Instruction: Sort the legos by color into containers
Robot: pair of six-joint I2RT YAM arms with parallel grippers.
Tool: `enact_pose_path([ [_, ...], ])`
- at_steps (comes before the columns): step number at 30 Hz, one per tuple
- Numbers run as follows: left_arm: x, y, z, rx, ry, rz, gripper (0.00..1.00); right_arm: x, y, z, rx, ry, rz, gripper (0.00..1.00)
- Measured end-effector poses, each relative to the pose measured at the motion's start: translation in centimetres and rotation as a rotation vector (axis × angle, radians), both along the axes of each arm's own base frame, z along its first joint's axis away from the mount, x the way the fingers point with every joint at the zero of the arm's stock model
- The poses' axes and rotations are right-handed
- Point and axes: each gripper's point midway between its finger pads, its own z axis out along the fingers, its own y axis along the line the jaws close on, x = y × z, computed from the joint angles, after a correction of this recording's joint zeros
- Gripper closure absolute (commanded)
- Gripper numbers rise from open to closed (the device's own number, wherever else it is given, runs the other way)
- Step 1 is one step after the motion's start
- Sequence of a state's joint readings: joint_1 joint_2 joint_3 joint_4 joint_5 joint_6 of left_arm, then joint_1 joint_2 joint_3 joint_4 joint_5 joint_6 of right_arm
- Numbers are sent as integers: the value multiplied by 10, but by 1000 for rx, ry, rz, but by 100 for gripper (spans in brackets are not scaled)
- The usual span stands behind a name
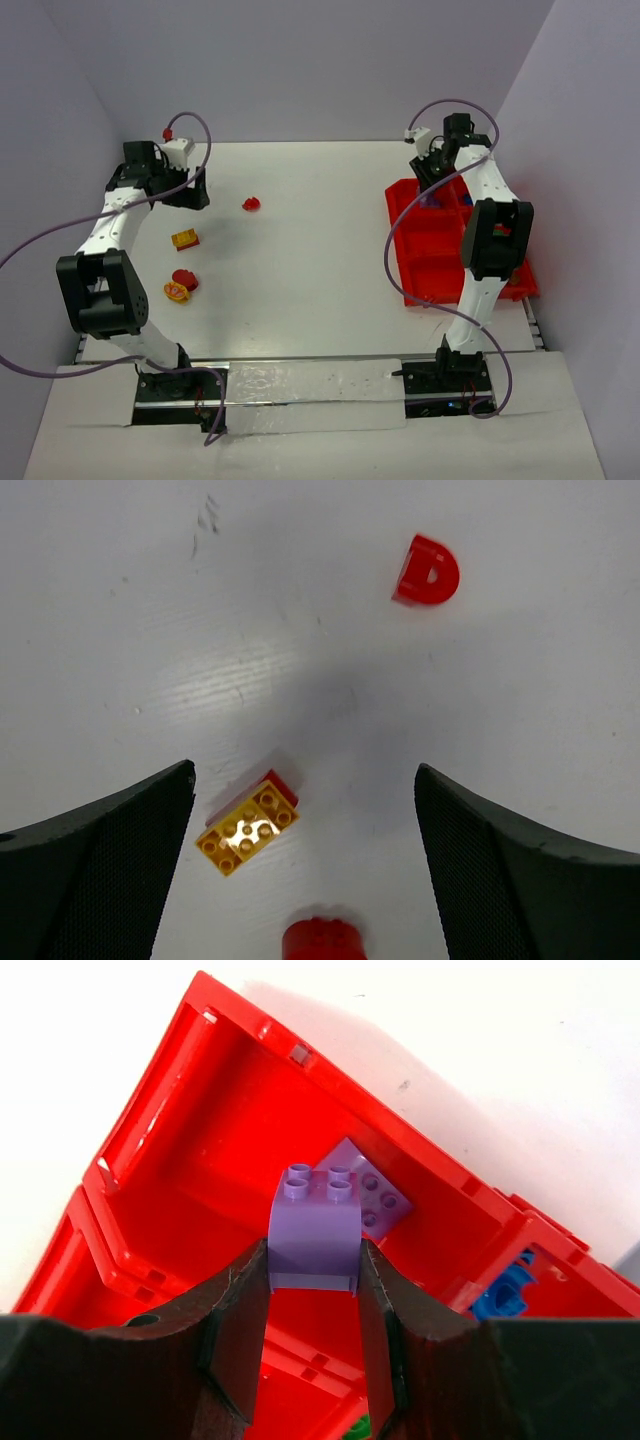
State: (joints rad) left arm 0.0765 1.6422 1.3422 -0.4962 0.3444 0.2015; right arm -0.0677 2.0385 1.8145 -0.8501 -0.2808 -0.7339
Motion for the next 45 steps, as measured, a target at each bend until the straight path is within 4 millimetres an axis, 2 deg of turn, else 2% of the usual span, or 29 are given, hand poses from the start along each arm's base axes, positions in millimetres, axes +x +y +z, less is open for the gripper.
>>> enact_pose_path([
  [4,-20,20,-23,74,69,-37,15,-1,2,-8,11,22,-13,38],
  [6,-29,29,-32,120,94,-71,21,-1,3,-12,18,34,-24,32],
  [10,-40,39,-40,195,109,-178,23,-2,4,-13,25,41,-31,4],
  [17,-51,39,-52,276,108,-430,23,-8,8,-12,50,62,-40,1],
  [20,-48,40,-63,281,134,-507,23,-10,11,-5,68,63,-43,0],
  [26,-48,43,-83,297,167,-596,22,0,23,38,141,-12,-36,0],
  [30,-48,44,-93,302,181,-629,27,1,35,74,194,-81,-12,0],
  [33,-48,44,-102,302,196,-647,30,1,43,90,221,-109,5,0],
  [36,-48,45,-108,304,208,-660,35,1,51,95,236,-113,21,0],
  [37,-48,46,-110,306,213,-662,39,0,53,95,240,-110,24,0],
  [38,-48,46,-111,308,216,-664,49,-1,54,94,242,-106,26,0],
  [40,-47,47,-114,313,219,-669,59,-3,56,95,245,-99,30,0],
  [45,-47,48,-116,318,220,-676,68,-4,59,100,253,-101,39,0],
])
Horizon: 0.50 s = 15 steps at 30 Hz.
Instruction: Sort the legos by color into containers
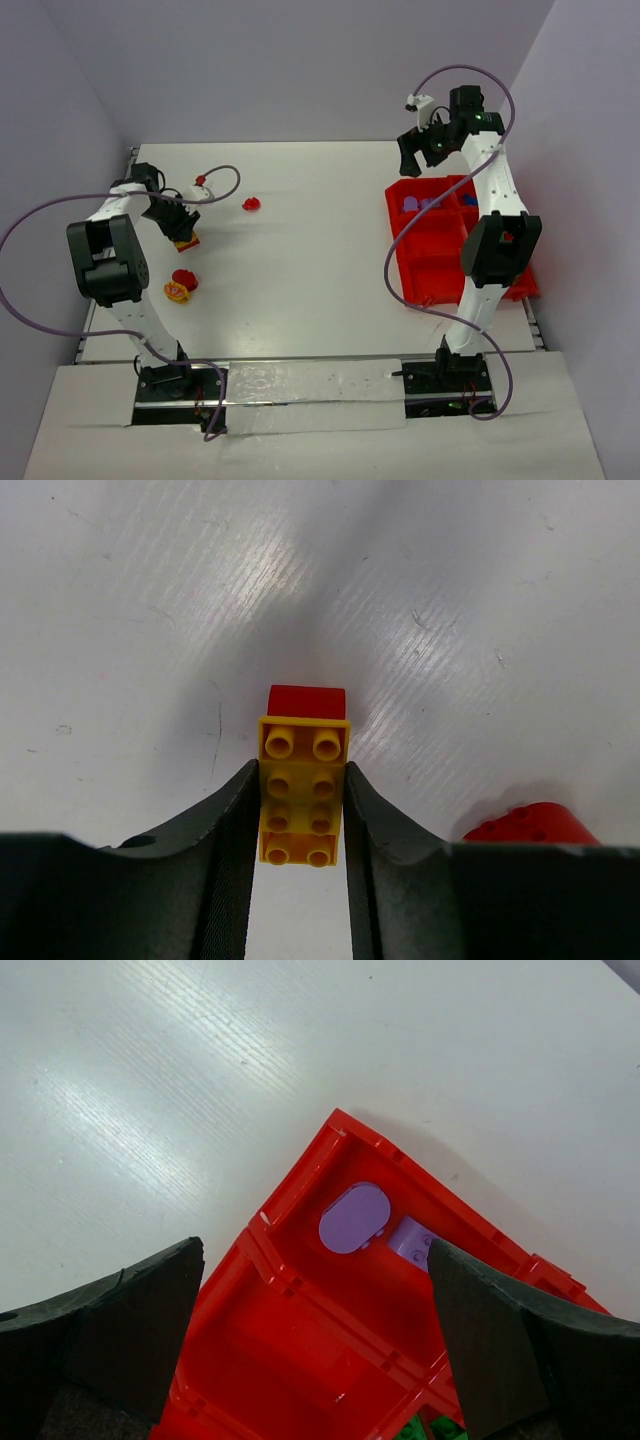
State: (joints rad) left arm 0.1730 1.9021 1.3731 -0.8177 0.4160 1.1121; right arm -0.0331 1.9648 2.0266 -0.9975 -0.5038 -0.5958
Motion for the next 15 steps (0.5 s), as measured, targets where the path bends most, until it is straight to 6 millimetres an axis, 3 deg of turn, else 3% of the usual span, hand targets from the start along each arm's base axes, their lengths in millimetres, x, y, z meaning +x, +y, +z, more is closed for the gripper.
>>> enact_pose_path([
  [4,0,0,0,1,1,-4,76,-1,3,1,6,-1,12,0],
  [9,6,-2,3,-19,6,-3,97,-4,15,2,35,4,44,0],
  [15,31,-32,39,-170,-45,32,100,-12,61,13,148,4,135,0],
])
